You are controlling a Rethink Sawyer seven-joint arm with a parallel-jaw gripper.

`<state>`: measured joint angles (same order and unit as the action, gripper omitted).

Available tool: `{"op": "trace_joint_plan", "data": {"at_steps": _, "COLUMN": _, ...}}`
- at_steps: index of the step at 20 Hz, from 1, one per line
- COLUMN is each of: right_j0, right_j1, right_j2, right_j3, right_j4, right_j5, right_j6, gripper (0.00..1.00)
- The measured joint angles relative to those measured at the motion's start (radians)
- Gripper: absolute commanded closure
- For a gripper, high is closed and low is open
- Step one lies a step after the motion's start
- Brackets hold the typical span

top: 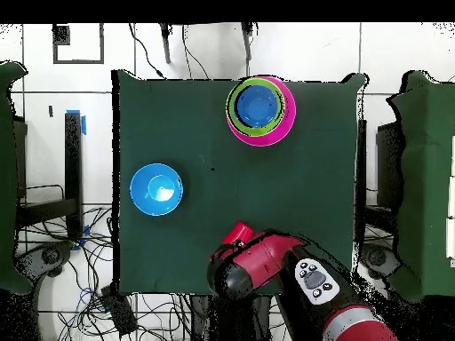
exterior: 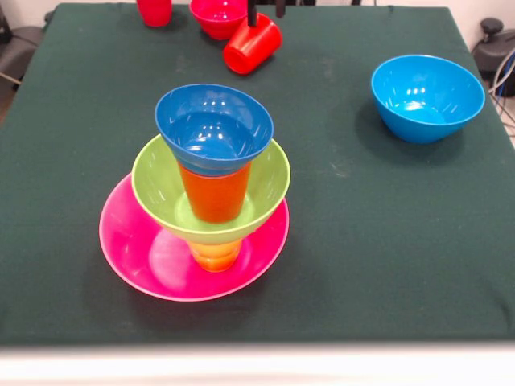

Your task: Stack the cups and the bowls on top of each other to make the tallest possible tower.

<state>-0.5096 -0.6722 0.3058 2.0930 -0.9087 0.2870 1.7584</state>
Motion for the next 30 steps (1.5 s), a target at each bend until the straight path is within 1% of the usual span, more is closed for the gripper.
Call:
{"op": "trace_joint_plan", "data": {"at_steps": 1, "right_j0": 0.012, "right_j1": -0.002, "right_j2": -0.016, "right_j3": -0.002, "right_j4": -0.014, "right_j5": -0.005, "right_j6": 0.000, "gripper": 1.00}}
{"op": "trace_joint_plan", "data": {"at_steps": 4, "right_j0": 0.022, "right_j1": -0.005, "right_j2": -0.029, "right_j3": -0.003, "right_j4": -0.023, "right_j5": -0.009, "right_j6": 0.000, "gripper": 1.00}}
{"op": "trace_joint_plan", "data": {"at_steps": 7, "right_j0": 0.051, "right_j1": -0.016, "right_j2": -0.056, "right_j3": -0.004, "right_j4": -0.036, "right_j5": -0.016, "right_j6": 0.000, "gripper": 1.00}}
{"op": "trace_joint_plan", "data": {"at_steps": 8, "right_j0": 0.071, "right_j1": -0.023, "right_j2": -0.074, "right_j3": -0.006, "right_j4": -0.045, "right_j5": -0.026, "right_j6": 0.000, "gripper": 1.00}}
{"op": "trace_joint_plan", "data": {"at_steps": 10, "right_j0": 0.080, "right_j1": -0.024, "right_j2": -0.083, "right_j3": -0.009, "right_j4": -0.050, "right_j5": -0.032, "right_j6": 0.000, "gripper": 1.00}}
{"op": "trace_joint_plan", "data": {"at_steps": 12, "right_j0": 0.100, "right_j1": -0.023, "right_j2": -0.109, "right_j3": -0.021, "right_j4": -0.061, "right_j5": -0.055, "right_j6": 0.000, "gripper": 1.00}}
{"op": "trace_joint_plan", "data": {"at_steps": 21, "right_j0": 0.108, "right_j1": -0.023, "right_j2": -0.147, "right_j3": -0.039, "right_j4": -0.071, "right_j5": -0.123, "right_j6": 0.000, "gripper": 1.00}}
{"op": "trace_joint_plan", "data": {"at_steps": 23, "right_j0": 0.100, "right_j1": -0.026, "right_j2": -0.142, "right_j3": -0.038, "right_j4": -0.069, "right_j5": -0.124, "right_j6": 0.000, "gripper": 1.00}}
{"op": "trace_joint_plan", "data": {"at_steps": 25, "right_j0": 0.073, "right_j1": -0.036, "right_j2": -0.119, "right_j3": -0.032, "right_j4": -0.058, "right_j5": -0.121, "right_j6": 0.000, "gripper": 1.00}}
{"op": "trace_joint_plan", "data": {"at_steps": 26, "right_j0": 0.034, "right_j1": -0.051, "right_j2": -0.084, "right_j3": -0.023, "right_j4": -0.029, "right_j5": -0.110, "right_j6": 0.000, "gripper": 1.00}}
{"op": "trace_joint_plan", "data": {"at_steps": 27, "right_j0": 0.008, "right_j1": -0.062, "right_j2": -0.061, "right_j3": -0.017, "right_j4": -0.007, "right_j5": -0.098, "right_j6": 0.000, "gripper": 1.00}}
{"op": "trace_joint_plan", "data": {"at_steps": 28, "right_j0": -0.038, "right_j1": -0.083, "right_j2": -0.018, "right_j3": -0.008, "right_j4": 0.042, "right_j5": -0.069, "right_j6": 0.000, "gripper": 1.00}}
{"op": "trace_joint_plan", "data": {"at_steps": 29, "right_j0": -0.058, "right_j1": -0.091, "right_j2": 0.001, "right_j3": -0.004, "right_j4": 0.062, "right_j5": -0.053, "right_j6": 0.000, "gripper": 1.00}}
{"op": "trace_joint_plan", "data": {"at_steps": 30, "right_j0": -0.099, "right_j1": -0.110, "right_j2": 0.043, "right_j3": 0.000, "right_j4": 0.115, "right_j5": -0.015, "right_j6": 0.000, "gripper": 1.00}}
